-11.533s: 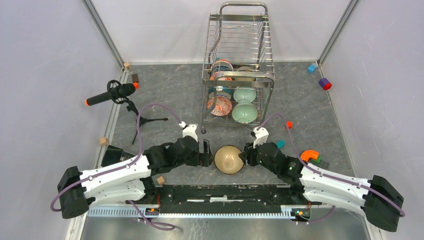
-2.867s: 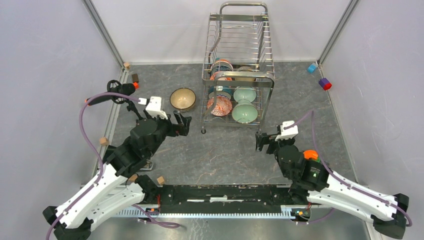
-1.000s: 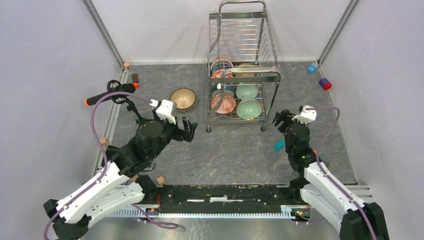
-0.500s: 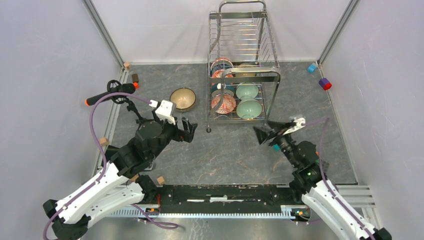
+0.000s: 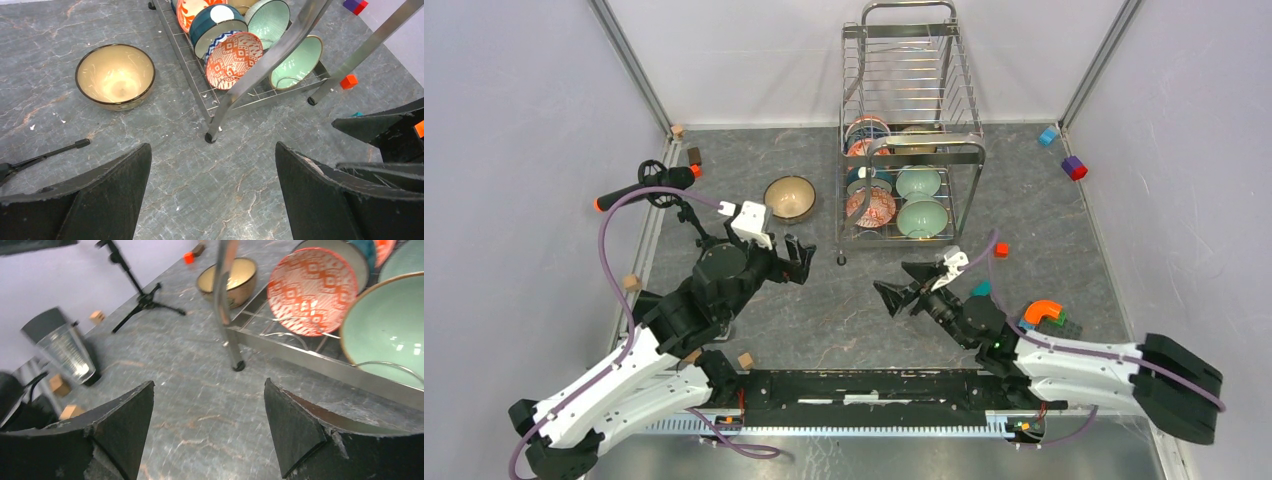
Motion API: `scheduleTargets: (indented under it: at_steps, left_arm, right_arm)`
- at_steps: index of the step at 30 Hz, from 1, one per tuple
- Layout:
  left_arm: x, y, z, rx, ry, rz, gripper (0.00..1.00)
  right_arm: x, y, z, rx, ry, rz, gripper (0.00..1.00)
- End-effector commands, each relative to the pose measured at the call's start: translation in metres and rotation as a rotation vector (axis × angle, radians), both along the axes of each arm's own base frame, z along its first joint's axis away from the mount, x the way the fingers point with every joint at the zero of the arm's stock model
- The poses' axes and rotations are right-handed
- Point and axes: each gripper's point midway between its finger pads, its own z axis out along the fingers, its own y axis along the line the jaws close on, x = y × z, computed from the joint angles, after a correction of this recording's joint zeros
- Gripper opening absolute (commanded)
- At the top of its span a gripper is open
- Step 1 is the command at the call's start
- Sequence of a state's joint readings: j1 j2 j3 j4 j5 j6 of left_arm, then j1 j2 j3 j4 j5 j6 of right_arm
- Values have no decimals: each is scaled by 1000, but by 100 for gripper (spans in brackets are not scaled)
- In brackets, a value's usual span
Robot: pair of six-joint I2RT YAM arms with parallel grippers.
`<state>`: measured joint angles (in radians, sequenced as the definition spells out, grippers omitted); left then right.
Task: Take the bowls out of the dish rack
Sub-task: Adjust the dish rack at the center of the board.
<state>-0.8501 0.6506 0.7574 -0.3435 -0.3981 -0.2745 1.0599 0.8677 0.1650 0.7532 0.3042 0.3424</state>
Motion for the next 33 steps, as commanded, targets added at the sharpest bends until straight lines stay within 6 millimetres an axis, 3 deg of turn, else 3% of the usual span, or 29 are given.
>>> scheduleTargets:
  at_steps: [1,7,12,23,28,33]
  left_arm:
    - [3,10,8,24,-45,44,98]
    - [2,13,10,21,-56,63,98]
    - [1,16,12,15,-65,71,98]
    - [1,19,12,25,-63,85,99]
    - [1,19,12,24,-64,85,99]
    - [0,19,13,23,-68,83,99]
  right_arm:
    - [32,-11,58,244,-92,-209,86]
    - [52,34,77,276,-89,-190,87]
    - [71,56,77,267,-68,-228,86]
    - [107,83,62,240,-6,-348,81]
    - [125,90,45,215,60,-390,70]
    - [134,79,31,212,93,-425,56]
